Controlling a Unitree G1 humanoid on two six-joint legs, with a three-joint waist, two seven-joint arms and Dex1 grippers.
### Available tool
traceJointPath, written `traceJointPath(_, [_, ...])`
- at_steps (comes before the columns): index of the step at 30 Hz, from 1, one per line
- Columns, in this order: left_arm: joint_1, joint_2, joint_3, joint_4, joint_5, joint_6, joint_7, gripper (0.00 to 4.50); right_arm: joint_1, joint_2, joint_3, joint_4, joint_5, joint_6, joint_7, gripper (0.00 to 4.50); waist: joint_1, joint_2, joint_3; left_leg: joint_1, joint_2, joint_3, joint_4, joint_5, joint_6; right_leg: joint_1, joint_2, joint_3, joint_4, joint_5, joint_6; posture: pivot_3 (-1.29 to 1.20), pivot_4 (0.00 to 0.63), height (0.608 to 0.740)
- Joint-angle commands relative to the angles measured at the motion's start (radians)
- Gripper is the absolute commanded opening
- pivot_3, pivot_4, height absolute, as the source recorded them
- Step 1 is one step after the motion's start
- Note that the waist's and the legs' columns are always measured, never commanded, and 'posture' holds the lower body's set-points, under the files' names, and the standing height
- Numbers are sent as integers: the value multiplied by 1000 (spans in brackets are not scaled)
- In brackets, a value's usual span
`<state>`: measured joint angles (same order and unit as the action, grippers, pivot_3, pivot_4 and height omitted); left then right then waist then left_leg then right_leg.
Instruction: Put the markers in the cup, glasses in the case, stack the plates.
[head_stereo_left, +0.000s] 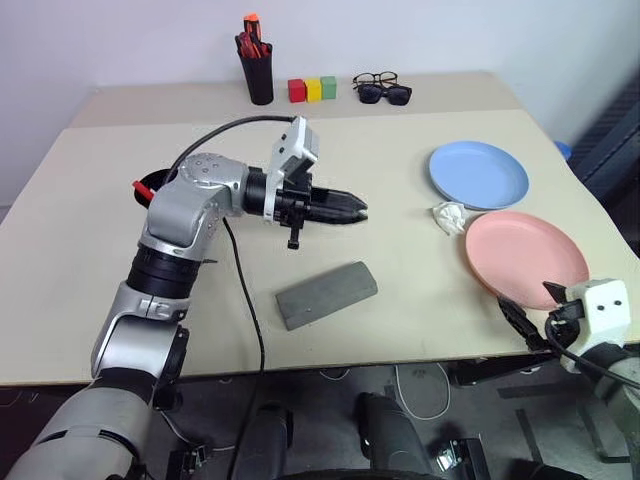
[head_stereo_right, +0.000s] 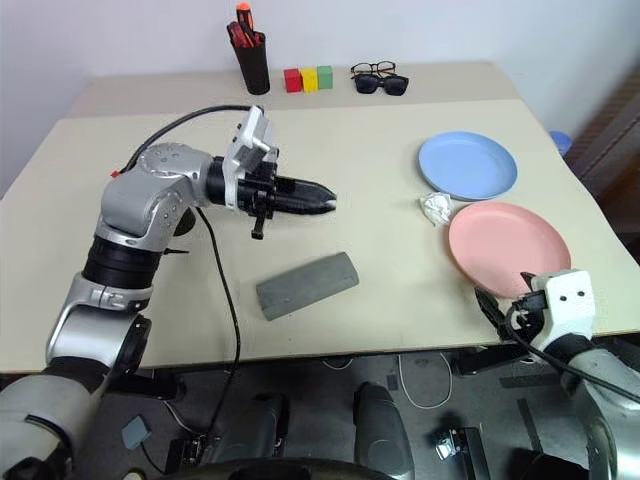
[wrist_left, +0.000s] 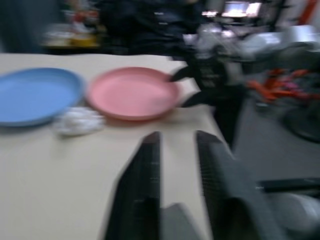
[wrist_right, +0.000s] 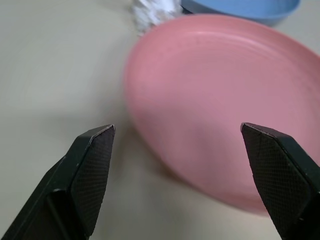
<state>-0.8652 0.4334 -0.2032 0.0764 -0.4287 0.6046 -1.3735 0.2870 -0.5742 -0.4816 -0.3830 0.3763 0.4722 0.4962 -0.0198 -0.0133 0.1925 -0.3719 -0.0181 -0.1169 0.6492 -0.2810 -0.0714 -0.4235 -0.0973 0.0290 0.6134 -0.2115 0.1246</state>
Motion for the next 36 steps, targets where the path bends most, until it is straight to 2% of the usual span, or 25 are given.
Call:
traceJointPath(1, [16, 16, -35, -39, -2, -13, -25, 2859, -43, -30, 30, 62, -29, -45, 28, 4129, 3, 0, 0, 0, 0, 0, 1, 0, 0, 0, 0, 0, 0, -1, -1, 0, 150, 740])
traceJointPath(4, [23, 13, -65, -24, 53, -82, 1, 4290, -93, -38, 67, 122, -46, -69, 46, 4129, 5, 0, 1, -1, 0, 0, 3, 0, 0, 0, 0, 0, 0, -1, -1, 0, 150, 740])
traceJointPath(5, [24, 15, -76, -20, 71, -105, 5, 4436, -106, -39, 78, 133, -49, -71, 52, 4129, 5, 0, 1, -1, 0, 0, 4, 0, 0, 1, 0, 0, 0, -1, -1, 0, 150, 740])
traceJointPath(8, [31, 12, -82, -18, 87, -130, 17, 4436, -144, -37, 115, 174, -61, -78, 63, 4129, 5, 0, 1, -1, 0, 0, 4, 0, 0, 2, 0, 0, 0, -1, -1, 0, 150, 740])
traceJointPath(11, [46, 1, -84, -28, 105, -152, 56, 4500, -173, -38, 135, 224, -67, -69, 67, 3299, 5, 0, 1, -1, 0, 0, 4, 0, 0, 2, 0, 0, 0, 0, -2, 0, 150, 740])
traceJointPath(17, [79, -5, -80, -62, 107, -151, 106, 4500, -208, -47, 144, 261, -90, -86, 56, 214, 4, 0, 1, 0, 0, 0, 3, 0, 0, 1, 0, 0, 0, 1, -1, 0, 150, 740])
traceJointPath(18, [85, -5, -80, -71, 106, -148, 110, 4500, -206, -52, 151, 265, -105, -94, 54, 44, 4, 0, 1, 0, 0, 0, 3, 0, 0, 1, 0, 0, 0, 1, -1, 0, 150, 740])
traceJointPath(24, [111, -13, -70, -96, 104, -142, 158, 4500, -219, -87, 130, 215, -167, -115, 16, 44, 6, 0, 0, 0, 0, 0, 4, 0, 0, 2, 0, 0, 0, 0, -1, 0, 150, 740])
traceJointPath(28, [126, -16, -61, -111, 97, -125, 194, 4500, -342, -159, 112, 224, -194, -131, -2, 44, 0, 0, 1, -1, -1, 0, 5, 0, 0, 2, 0, 0, 0, 0, -1, 0, 150, 740])
traceJointPath(31, [139, -22, -56, -122, 100, -116, 234, 4500, -501, -213, 166, 344, -224, -193, 30, 44, -4, 0, 1, 0, -1, 0, 5, 0, 0, 2, 0, 0, 0, 0, -1, 0, 150, 740])
traceJointPath(36, [180, -19, -49, -178, 100, -82, 295, 4500, -732, -252, 324, 700, -338, -405, 118, 44, -3, 0, 1, 1, 0, 0, 4, 1, 2, 2, 0, 0, 0, 1, 0, 0, 150, 740])
